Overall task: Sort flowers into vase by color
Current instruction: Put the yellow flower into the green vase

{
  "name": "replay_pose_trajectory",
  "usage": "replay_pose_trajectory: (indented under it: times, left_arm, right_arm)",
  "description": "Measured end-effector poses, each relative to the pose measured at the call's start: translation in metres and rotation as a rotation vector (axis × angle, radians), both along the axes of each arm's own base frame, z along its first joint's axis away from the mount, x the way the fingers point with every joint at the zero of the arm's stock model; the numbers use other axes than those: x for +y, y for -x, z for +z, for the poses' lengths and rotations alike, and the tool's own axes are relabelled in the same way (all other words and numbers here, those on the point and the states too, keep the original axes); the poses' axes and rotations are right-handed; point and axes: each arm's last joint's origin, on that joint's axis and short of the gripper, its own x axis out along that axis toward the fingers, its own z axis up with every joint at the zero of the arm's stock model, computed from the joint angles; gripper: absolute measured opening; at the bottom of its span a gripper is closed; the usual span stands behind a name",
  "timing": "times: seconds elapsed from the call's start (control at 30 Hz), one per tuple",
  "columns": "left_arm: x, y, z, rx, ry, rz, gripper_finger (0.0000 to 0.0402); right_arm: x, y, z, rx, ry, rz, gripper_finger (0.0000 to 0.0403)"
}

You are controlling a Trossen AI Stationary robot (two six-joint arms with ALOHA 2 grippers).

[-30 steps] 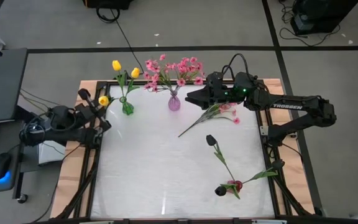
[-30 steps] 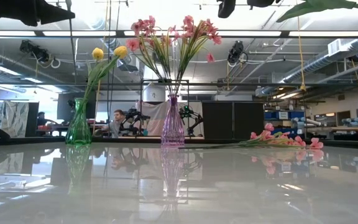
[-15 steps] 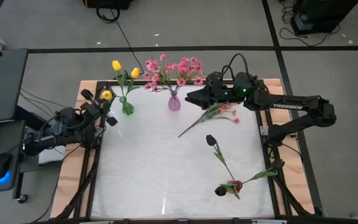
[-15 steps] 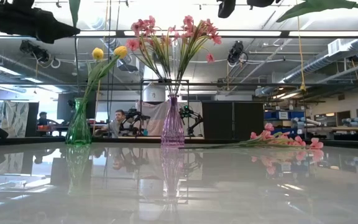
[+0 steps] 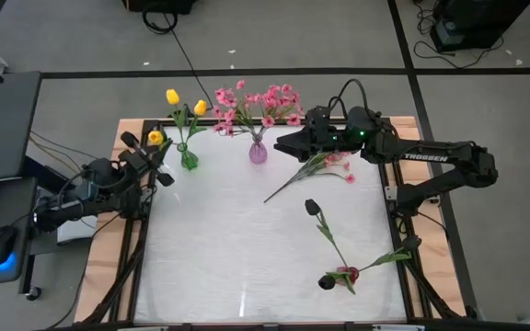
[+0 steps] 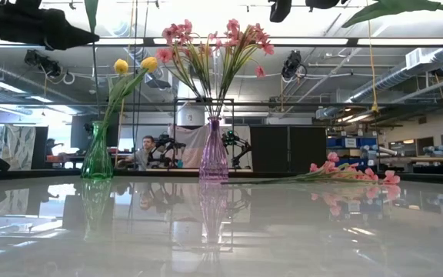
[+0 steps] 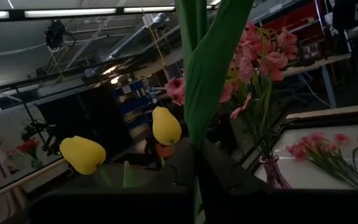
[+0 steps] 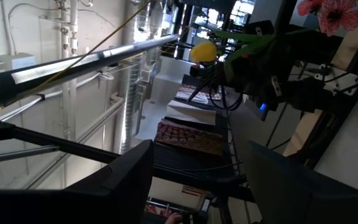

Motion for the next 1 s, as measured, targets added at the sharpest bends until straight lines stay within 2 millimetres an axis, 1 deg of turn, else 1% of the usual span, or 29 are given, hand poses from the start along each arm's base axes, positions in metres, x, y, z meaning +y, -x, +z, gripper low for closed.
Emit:
replay_pose_trajectory:
  times: [0.33, 1.0]
  left_arm:
    - [0.0003, -0.0009, -0.0047, 0.025, 0.039, -0.002, 0.0011]
    - [0.0005, -0.0017, -0.0089, 0.07, 0.05, -0.001, 0.0011]
  right_arm:
    - [0.0, 0.0, 0.0, 0.0, 0.0, 0.0, 0.0254]
    - [0.0, 0.0, 0.0001, -0.001, 0.0, 0.0, 0.0254]
